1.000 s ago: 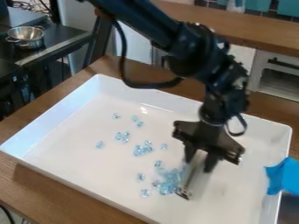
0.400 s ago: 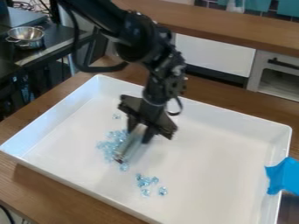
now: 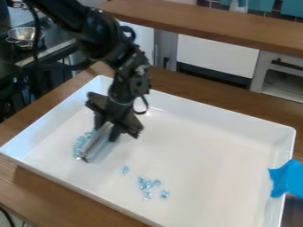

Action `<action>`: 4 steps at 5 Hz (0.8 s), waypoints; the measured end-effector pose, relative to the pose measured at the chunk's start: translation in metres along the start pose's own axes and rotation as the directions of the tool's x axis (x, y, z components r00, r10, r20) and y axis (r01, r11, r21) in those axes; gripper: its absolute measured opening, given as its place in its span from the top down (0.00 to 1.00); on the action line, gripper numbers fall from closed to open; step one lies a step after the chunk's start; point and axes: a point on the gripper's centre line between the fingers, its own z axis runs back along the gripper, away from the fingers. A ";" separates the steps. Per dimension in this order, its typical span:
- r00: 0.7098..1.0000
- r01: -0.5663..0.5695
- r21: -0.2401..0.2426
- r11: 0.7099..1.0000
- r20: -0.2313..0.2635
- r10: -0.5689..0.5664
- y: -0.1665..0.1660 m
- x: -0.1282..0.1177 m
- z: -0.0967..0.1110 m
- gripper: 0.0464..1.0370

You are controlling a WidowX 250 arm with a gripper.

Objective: Sweep into pile

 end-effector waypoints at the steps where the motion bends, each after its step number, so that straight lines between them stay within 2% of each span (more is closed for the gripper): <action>1: 1.000 0.012 0.011 1.000 0.006 -0.012 0.014 -0.003 -0.006 0.66; 2: 1.000 -0.007 0.046 0.999 0.012 0.006 0.048 -0.006 -0.018 0.66; 3: 1.000 0.009 0.033 0.999 0.030 -0.010 0.052 -0.008 -0.019 0.66; 4: 0.999 -0.019 -0.072 0.997 -0.035 0.017 0.042 -0.032 -0.005 0.66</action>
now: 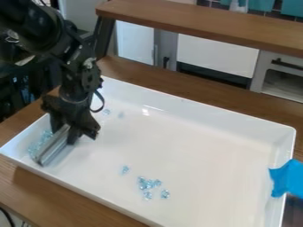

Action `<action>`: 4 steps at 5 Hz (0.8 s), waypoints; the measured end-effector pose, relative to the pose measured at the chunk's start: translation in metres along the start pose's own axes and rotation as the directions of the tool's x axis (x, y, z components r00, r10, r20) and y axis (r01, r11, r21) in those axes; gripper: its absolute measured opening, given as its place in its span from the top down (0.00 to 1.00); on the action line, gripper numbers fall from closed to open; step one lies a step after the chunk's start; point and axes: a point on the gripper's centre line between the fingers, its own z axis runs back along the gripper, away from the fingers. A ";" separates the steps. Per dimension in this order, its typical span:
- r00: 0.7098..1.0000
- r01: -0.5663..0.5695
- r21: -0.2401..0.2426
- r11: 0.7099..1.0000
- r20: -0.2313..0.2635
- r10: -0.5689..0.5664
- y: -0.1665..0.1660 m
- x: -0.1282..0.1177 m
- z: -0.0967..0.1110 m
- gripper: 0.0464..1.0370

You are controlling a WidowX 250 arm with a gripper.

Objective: Sweep into pile

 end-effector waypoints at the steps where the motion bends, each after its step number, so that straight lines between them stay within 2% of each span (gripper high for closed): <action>1: 1.000 -0.023 -0.129 0.991 -0.022 0.021 -0.021 -0.002 0.032 0.66; 2: 0.999 -0.042 -0.186 0.982 0.006 0.044 -0.044 0.002 0.071 0.66; 3: 0.997 -0.027 -0.225 0.974 0.060 0.041 -0.085 -0.002 0.105 0.66; 4: 0.995 -0.078 -0.275 0.958 0.037 0.091 -0.126 -0.007 0.118 0.66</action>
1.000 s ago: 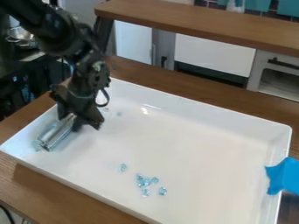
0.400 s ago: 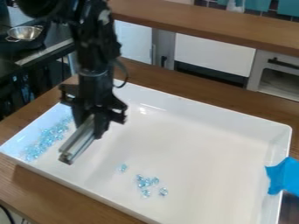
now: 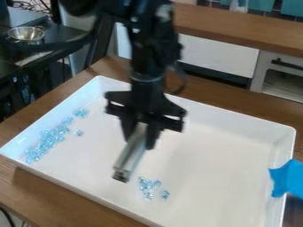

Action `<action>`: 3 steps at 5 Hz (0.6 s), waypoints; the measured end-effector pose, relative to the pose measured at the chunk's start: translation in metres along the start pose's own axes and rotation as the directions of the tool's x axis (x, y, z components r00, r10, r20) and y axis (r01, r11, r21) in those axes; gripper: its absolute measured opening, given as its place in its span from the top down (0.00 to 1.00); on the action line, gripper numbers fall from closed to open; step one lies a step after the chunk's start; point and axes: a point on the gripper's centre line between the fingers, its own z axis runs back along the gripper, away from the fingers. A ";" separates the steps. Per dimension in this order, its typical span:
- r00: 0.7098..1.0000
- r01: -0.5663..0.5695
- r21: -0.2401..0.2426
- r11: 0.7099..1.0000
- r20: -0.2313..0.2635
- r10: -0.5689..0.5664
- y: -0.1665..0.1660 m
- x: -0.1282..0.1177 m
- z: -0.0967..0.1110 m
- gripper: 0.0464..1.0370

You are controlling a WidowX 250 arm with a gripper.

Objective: Sweep into pile

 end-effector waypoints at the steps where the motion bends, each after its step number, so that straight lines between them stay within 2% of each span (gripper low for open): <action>1: 1.000 -0.026 0.009 1.000 0.000 0.026 -0.044 0.002 -0.010 0.66; 2: 0.998 -0.065 0.039 0.997 0.002 0.065 -0.060 0.016 -0.027 0.66; 3: 0.999 -0.054 0.064 0.996 0.010 0.053 -0.070 0.019 -0.040 0.66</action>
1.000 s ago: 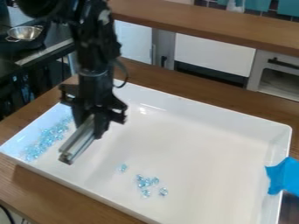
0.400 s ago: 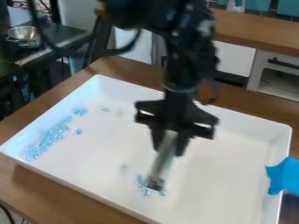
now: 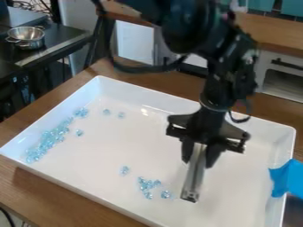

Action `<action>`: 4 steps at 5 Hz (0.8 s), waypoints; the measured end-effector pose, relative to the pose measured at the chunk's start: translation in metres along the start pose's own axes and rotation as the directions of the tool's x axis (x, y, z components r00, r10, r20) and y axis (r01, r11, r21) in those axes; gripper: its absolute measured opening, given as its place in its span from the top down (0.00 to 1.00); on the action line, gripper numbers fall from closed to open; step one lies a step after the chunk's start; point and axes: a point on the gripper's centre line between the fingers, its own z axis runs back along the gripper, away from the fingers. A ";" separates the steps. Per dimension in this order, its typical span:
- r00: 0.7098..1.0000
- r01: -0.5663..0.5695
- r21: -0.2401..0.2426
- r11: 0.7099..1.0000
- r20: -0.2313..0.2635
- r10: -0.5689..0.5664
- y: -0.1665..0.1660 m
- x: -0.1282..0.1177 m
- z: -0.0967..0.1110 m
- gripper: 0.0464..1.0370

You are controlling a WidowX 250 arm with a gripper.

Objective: Sweep into pile

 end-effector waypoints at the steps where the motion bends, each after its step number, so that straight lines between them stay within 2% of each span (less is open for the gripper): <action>1: 1.000 0.019 0.033 0.999 0.014 -0.019 0.007 -0.007 -0.012 0.66; 2: 0.999 0.051 0.066 0.996 0.009 -0.052 0.020 -0.023 -0.030 0.66; 3: 0.997 0.057 0.064 0.996 0.049 -0.060 0.025 -0.024 -0.033 0.66; 4: 0.998 0.047 0.075 0.996 0.046 -0.051 0.035 -0.021 -0.034 0.66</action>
